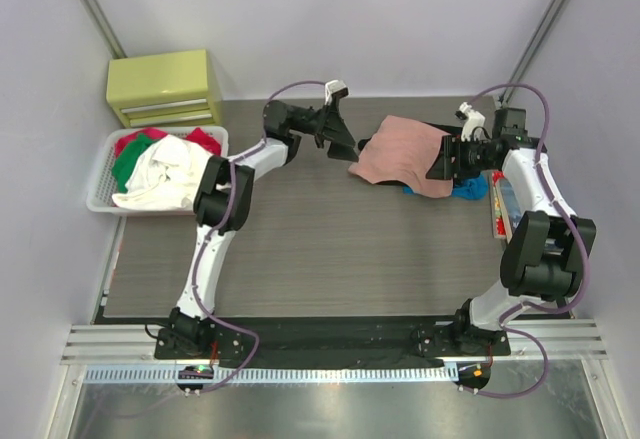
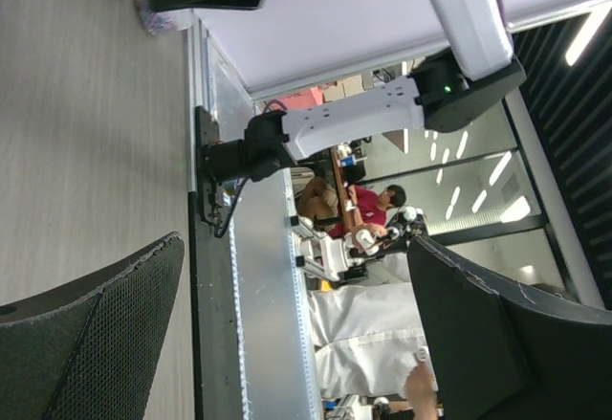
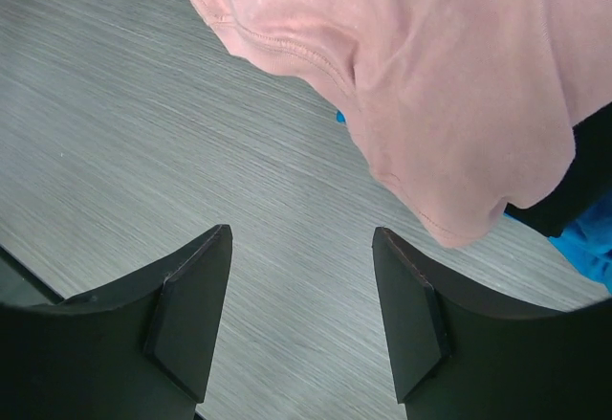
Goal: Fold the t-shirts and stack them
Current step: Smooth out wrinkles on the folded tshirt
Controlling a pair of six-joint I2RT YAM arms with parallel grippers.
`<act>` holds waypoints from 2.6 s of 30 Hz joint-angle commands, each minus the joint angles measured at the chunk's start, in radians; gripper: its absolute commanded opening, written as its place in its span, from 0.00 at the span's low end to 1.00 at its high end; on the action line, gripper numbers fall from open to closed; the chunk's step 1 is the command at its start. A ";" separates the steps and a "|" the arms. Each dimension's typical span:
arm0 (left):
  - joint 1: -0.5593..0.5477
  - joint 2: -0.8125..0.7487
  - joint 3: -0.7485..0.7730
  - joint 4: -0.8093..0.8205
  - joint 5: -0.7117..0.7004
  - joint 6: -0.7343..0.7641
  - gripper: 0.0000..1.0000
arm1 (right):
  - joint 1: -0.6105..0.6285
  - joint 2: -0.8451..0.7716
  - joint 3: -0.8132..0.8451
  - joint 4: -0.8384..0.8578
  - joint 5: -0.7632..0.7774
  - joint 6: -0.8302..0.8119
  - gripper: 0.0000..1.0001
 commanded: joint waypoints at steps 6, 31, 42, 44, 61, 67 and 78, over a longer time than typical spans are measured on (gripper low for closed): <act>0.153 -0.561 -0.049 0.256 0.173 -0.194 1.00 | 0.002 -0.087 0.009 0.043 -0.070 0.000 0.67; 0.847 -1.303 -0.511 -1.260 -1.127 1.666 1.00 | 0.030 -0.150 0.044 0.080 -0.080 0.082 0.68; 0.698 -1.452 -0.640 -1.397 -1.679 2.004 1.00 | 0.086 -0.365 -0.209 0.401 0.283 0.132 0.68; 0.649 -1.462 -0.697 -1.372 -1.782 2.093 1.00 | 0.113 -0.434 -0.298 0.533 0.479 0.163 0.68; 0.434 -1.394 -0.806 -1.544 -1.973 2.199 1.00 | 0.183 -0.396 -0.493 0.816 0.965 0.223 0.73; 0.434 -1.392 -0.760 -1.570 -1.934 2.182 1.00 | 0.182 -0.178 -0.284 0.631 0.861 0.255 0.68; 0.435 -1.426 -0.806 -1.561 -1.921 2.203 1.00 | 0.127 0.097 -0.061 0.536 0.747 0.325 0.74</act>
